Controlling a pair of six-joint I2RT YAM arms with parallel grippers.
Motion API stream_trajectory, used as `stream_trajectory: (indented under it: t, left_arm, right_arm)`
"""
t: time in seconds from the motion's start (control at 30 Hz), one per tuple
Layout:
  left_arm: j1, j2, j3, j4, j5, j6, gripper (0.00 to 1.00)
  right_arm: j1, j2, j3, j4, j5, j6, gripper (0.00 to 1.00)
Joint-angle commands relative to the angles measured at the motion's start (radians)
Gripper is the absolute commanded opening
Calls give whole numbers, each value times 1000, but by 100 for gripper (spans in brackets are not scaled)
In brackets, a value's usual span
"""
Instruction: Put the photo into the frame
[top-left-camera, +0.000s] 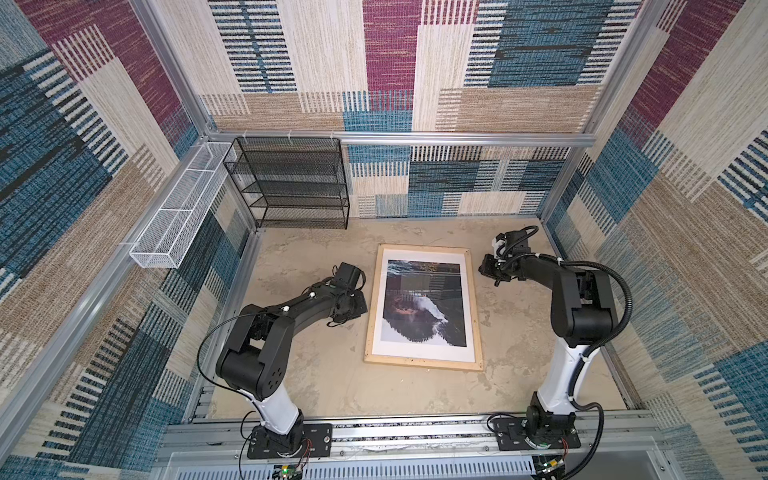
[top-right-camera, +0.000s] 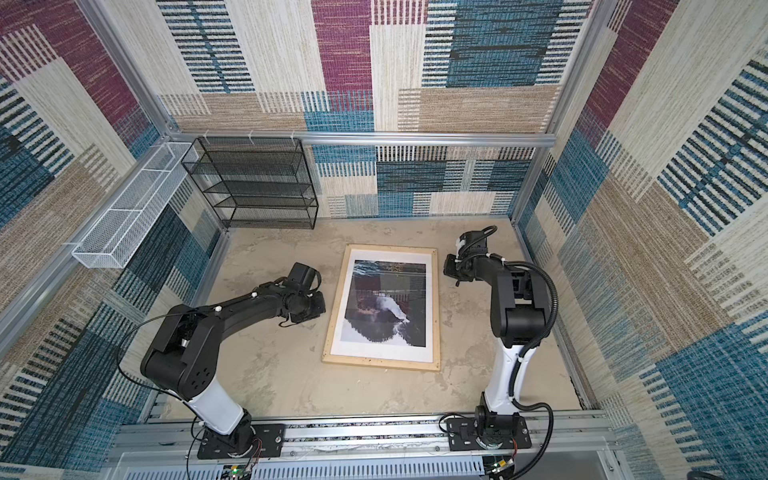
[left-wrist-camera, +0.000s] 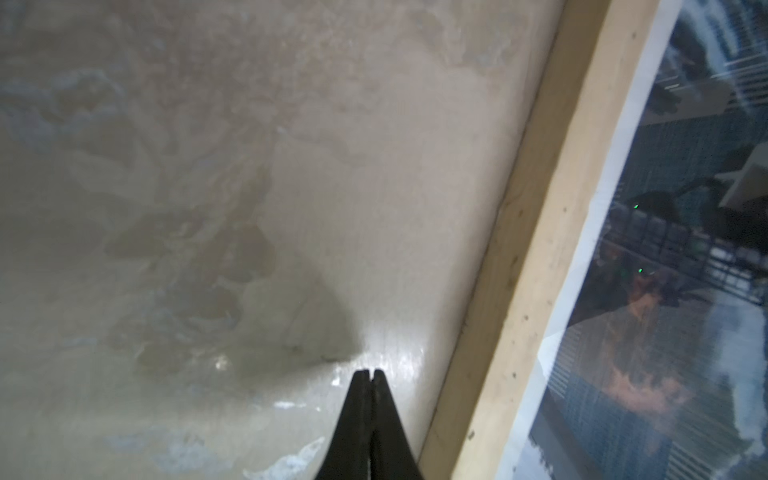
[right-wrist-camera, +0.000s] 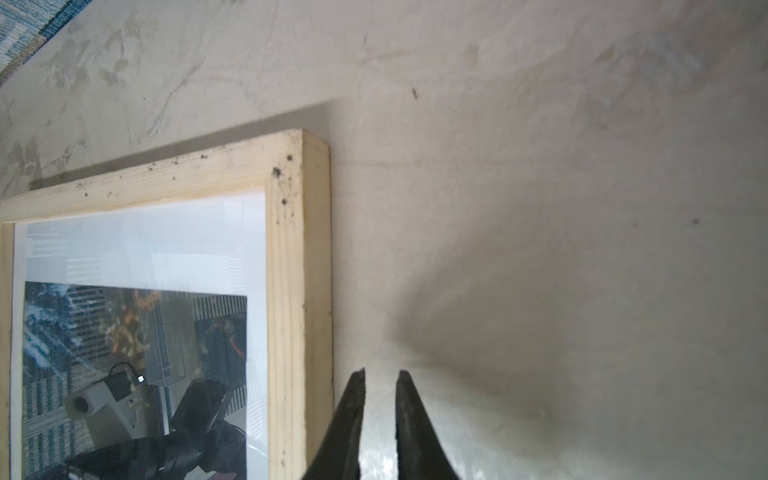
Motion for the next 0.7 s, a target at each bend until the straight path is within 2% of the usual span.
stream_trajectory:
  t: [0.0,0.23,0.43,0.67]
  left_arm:
    - [-14,-4,-15,-61,-31,-5,5]
    - [-65,8,-32,-71,-10,-13,0]
    - [-174,-15,-68,-81,11,-64,0]
    - [-293,-31,-103,-66,71,-145,0]
  right_arm:
    - [1,33,37,-18,-14,-20,16]
    - [16,108,125,-41,-47,-36,13]
    - [56,196,250,-81,-72,-44,12]
    - [179,375,545,-170,-107,-25,12]
